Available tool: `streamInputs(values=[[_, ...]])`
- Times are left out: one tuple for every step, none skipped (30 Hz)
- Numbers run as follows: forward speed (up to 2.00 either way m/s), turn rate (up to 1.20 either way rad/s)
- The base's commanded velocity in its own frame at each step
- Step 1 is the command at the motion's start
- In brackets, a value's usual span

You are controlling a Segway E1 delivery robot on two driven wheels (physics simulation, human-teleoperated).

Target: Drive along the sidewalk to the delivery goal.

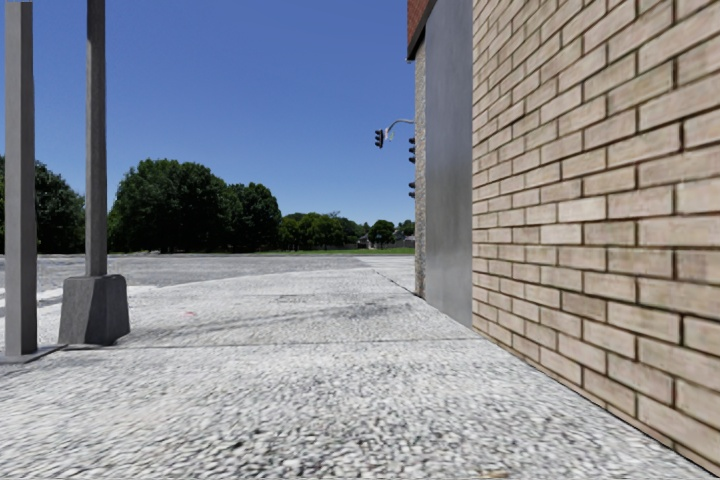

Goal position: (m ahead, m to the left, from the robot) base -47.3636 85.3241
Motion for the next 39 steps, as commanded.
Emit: streamInputs(values=[[2.00,0.00],[2.00,0.00],[2.00,0.00],[2.00,0.00],[2.00,0.00],[2.00,0.00],[2.00,0.00],[2.00,0.00],[2.00,0.00],[2.00,0.00],[2.00,0.00],[2.00,0.00],[2.00,0.00],[2.00,0.00],[2.00,0.00],[2.00,0.00],[2.00,0.00],[2.00,0.00],[2.00,0.00],[2.00,0.00],[2.00,0.00],[2.00,0.00],[2.00,0.00],[2.00,0.01],[2.00,0.04],[2.00,0.08],[2.00,0.18],[2.00,0.26],[2.00,0.40],[2.00,0.58],[2.00,0.77],[2.00,0.77],[2.00,0.94],[2.00,1.07],[2.00,1.20],[2.00,1.20],[2.00,1.20],[2.00,1.20],[2.00,1.20]])
